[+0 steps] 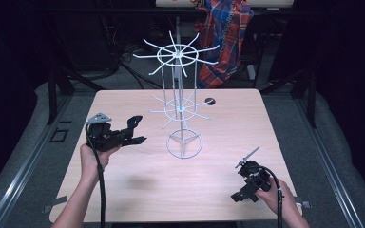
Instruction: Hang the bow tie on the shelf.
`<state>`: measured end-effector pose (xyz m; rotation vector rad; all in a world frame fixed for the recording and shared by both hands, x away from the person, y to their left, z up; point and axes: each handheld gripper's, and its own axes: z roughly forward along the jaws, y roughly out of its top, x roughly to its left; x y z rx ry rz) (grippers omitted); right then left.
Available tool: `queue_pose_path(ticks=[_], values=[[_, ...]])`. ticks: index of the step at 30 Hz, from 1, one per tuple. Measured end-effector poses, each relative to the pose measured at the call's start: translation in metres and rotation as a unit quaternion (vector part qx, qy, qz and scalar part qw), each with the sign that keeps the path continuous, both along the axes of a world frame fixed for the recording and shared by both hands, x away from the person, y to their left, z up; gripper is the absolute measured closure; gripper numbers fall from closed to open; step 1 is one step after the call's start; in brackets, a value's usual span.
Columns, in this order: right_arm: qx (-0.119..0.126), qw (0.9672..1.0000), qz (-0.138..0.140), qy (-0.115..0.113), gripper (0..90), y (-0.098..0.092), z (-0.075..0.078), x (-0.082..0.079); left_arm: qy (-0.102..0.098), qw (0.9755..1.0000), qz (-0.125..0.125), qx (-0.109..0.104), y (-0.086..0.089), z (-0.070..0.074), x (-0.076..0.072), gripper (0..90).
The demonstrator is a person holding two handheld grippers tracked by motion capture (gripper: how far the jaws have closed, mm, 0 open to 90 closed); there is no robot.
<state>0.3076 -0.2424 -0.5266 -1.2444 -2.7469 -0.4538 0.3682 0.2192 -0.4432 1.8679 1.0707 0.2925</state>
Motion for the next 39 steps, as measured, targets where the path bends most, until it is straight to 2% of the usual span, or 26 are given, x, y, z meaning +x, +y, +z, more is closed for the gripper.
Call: queue_pose_path(ticks=[2,4,10,19,20,21,22,24,29,30,31,39], values=[[-0.012,0.9999,0.011,0.003,9.6,-0.002,0.001,0.002,-0.001,1.0000,0.002,-0.001,-0.002,0.000,0.001,85.2],[0.007,1.0000,-0.005,0.001,9.6,0.000,0.000,-0.001,-0.003,1.0000,0.002,-0.001,-0.003,0.002,0.002,85.3],[-0.005,1.0000,0.004,0.002,9.6,-0.001,0.001,0.000,-0.010,0.9999,-0.001,-0.003,-0.004,0.006,0.004,85.3],[-0.005,1.0000,0.002,0.001,9.6,-0.001,0.001,0.000,-0.020,0.9997,0.000,-0.012,-0.007,0.013,0.010,85.2],[0.005,1.0000,-0.002,0.006,9.6,-0.001,0.000,-0.001,-0.023,0.9996,0.001,-0.016,-0.007,0.014,0.010,85.2],[0.005,1.0000,-0.002,0.005,9.6,-0.001,0.000,-0.001,-0.022,0.9996,0.002,-0.018,-0.007,0.015,0.011,85.3],[-0.004,1.0000,0.002,0.003,9.6,-0.001,0.001,0.000,-0.025,0.9995,0.001,-0.018,-0.006,0.015,0.011,85.3],[-0.006,1.0000,0.006,0.004,9.6,-0.001,0.001,0.000,-0.027,0.9994,0.002,-0.020,-0.006,0.018,0.012,85.2],[-0.008,0.9999,0.006,0.004,9.6,-0.002,0.001,0.000,-0.031,0.9993,-0.004,-0.021,-0.009,0.021,0.014,85.2],[0.005,1.0000,-0.002,0.007,9.6,-0.001,0.000,-0.001,-0.033,0.9992,-0.007,-0.021,-0.010,0.022,0.014,85.3],[-0.004,1.0000,0.002,0.004,9.6,-0.001,0.000,-0.001,-0.033,0.9992,-0.007,-0.022,-0.011,0.022,0.014,85.3],[-0.007,0.9999,0.007,0.004,9.6,-0.001,0.001,-0.001,-0.033,0.9991,-0.022,-0.018,-0.022,0.023,0.017,85.2]])
